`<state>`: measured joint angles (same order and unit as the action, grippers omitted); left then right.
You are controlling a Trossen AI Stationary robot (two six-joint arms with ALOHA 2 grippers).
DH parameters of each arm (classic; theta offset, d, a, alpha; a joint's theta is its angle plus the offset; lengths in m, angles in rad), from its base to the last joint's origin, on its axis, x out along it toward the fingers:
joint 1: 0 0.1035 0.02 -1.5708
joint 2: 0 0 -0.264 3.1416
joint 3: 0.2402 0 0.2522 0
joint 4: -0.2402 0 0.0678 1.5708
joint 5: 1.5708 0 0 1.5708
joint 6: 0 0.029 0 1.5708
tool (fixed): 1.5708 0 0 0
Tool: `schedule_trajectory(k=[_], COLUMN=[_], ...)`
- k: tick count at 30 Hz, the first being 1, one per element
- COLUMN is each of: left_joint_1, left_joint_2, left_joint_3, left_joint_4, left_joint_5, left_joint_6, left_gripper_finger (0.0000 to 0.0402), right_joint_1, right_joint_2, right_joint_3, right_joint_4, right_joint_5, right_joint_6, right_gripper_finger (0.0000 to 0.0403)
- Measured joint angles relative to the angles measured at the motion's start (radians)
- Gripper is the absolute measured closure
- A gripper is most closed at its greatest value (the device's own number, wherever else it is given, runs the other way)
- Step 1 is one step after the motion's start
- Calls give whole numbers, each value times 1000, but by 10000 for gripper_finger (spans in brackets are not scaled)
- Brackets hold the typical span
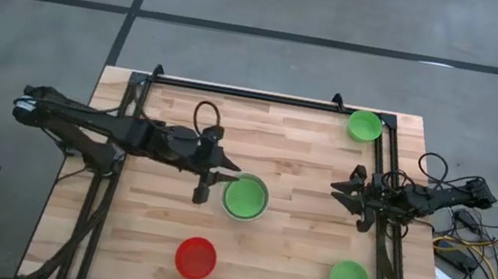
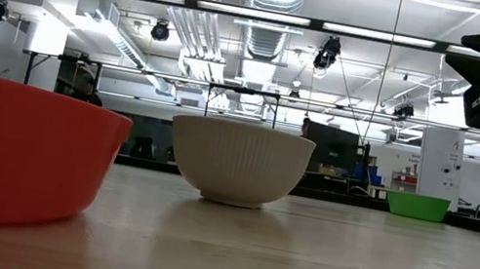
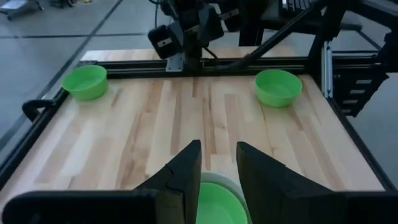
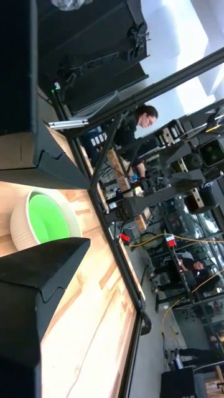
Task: Nest bowls inside each other
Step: Stack the bottom green bowl on top of the left green bowl
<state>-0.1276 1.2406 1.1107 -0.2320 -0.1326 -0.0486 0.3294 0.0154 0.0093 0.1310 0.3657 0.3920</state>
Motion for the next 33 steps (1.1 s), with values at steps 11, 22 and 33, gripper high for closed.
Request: schedule_trajectory(k=[11, 22, 33], left_joint_1=[40, 77, 87], left_joint_2=[-191, -399, -554], left_joint_3=[-126, -270, -371], left_joint_4=[23, 38, 38], left_joint_5=[8, 8, 8], left_joint_6=[26, 40, 74], left_gripper_finger=[293, 293, 293], right_joint_1=[0, 0, 0], right_joint_2=[0, 0, 0], right_joint_3=[0, 0, 0], right_joint_4=[0, 0, 0], right_joint_5=[0, 0, 0], right_joint_6=[0, 0, 0], right_gripper_finger=[271, 271, 271])
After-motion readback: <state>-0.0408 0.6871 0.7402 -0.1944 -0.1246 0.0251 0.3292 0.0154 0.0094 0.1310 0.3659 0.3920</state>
